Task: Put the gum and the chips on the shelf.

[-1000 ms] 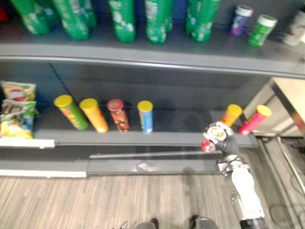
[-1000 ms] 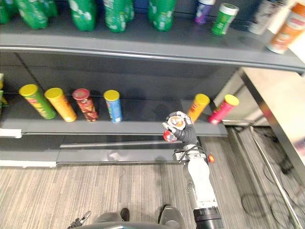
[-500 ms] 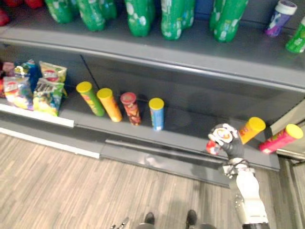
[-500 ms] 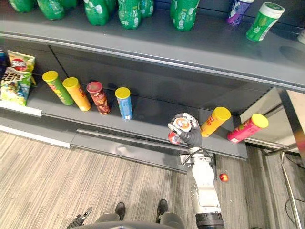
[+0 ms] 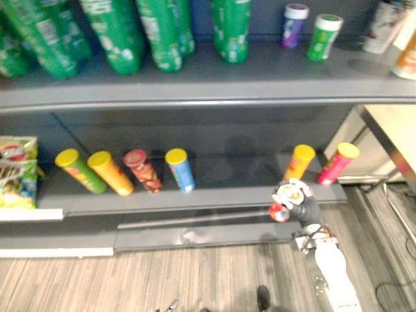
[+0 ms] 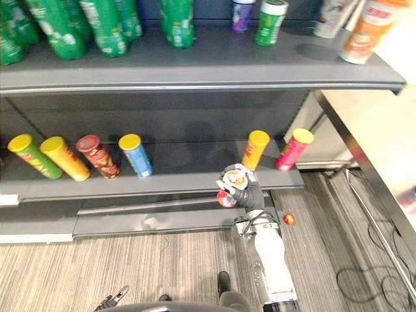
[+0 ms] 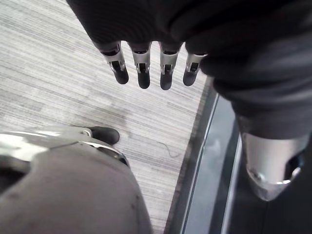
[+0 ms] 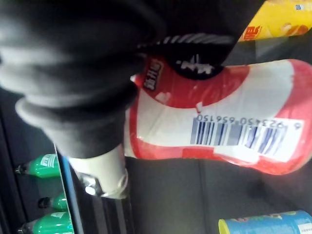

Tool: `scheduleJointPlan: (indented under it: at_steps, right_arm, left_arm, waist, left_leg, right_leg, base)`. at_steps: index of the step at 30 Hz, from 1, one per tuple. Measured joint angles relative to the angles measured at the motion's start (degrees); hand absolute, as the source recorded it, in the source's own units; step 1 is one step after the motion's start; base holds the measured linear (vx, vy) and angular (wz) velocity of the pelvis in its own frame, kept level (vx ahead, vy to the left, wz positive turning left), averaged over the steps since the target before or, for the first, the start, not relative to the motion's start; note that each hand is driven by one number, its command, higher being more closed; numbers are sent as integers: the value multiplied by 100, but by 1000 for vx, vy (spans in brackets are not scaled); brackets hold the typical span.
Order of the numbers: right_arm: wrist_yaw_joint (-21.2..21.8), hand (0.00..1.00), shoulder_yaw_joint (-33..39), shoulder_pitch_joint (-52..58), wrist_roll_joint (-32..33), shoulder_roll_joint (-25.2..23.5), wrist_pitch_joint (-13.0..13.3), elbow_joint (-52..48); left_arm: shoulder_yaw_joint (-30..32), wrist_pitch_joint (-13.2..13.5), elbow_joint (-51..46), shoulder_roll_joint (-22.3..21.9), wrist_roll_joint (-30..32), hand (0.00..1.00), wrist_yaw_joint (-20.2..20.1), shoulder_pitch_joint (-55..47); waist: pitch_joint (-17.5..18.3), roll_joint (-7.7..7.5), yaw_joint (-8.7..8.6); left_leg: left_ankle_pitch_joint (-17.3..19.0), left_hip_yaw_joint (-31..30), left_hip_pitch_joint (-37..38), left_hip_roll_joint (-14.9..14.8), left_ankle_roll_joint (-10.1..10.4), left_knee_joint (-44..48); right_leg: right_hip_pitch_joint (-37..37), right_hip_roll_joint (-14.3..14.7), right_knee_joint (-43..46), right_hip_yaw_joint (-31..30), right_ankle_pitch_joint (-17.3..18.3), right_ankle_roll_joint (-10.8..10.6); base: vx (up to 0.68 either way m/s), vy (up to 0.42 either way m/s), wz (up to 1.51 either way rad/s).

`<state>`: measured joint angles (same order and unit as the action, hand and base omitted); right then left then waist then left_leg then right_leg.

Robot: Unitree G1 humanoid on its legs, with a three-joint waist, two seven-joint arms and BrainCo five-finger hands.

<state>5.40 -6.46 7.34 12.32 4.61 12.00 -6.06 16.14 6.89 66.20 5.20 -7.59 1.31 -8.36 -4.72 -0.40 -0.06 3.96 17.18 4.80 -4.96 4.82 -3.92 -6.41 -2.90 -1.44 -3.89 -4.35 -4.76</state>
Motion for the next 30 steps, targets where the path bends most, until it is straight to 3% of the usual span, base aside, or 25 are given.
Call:
scheduleJointPlan:
  at_steps: [8, 14, 18, 22, 24, 30]
  right_arm:
    - [132, 100, -434, -12, 164, 199, -47, -34]
    - [157, 100, -546, -19, 172, 371, -138, -118]
    - [165, 100, -509, -12, 171, 420, -145, -255]
    - [126, 100, 301, 357, 159, 436, -155, -407]
    - [79, 100, 1107, 422, 139, 438, -158, -485]
    - [-360, 100, 2784, 451, 116, 441, -143, -836]
  left_arm:
    - [219, -1, 219, -31, -11, 0, 43, 185]
    - [233, 2, 202, -79, -11, 0, 59, 234]
    - [223, 2, 202, -102, -12, 0, 78, 238]
    - [173, 9, 181, -196, -7, 0, 76, 291]
    - [96, 11, 151, -202, -3, 0, 70, 272]
    - [-125, 16, 85, -223, 16, 0, 3, 263]
  waist:
    - [6, 46, -210]
    - [10, 77, -414]
    - [4, 105, -435]
    - [25, 184, -429]
    - [21, 202, -443]
    - [48, 233, -459]
  left_leg:
    - [211, 1059, 261, -28, 62, 32]
    - [239, 1275, 387, -54, 100, 23]
    - [239, 1331, 426, -54, 100, 17]
    - [229, 1168, 429, -50, 86, 4]
    - [226, 1094, 426, -40, 81, -14]
    - [153, 870, 438, -16, 82, -167]
  right_leg:
    - [-239, 304, -4, -1061, -203, 2]
    - [-227, 398, -4, -1262, -241, 9]
    - [-212, 408, -4, -1307, -259, 12]
    - [-122, 358, -39, -1174, -257, 14]
    - [-96, 331, -49, -1131, -256, 14]
    - [-16, 262, -102, -887, -251, 15]
  base:
    - [2, -3, -74]
    - [-6, -36, -21]
    - [-24, -36, -6]
    - [-12, -30, 20]
    - [-19, -28, 12]
    - [-25, -25, 19]
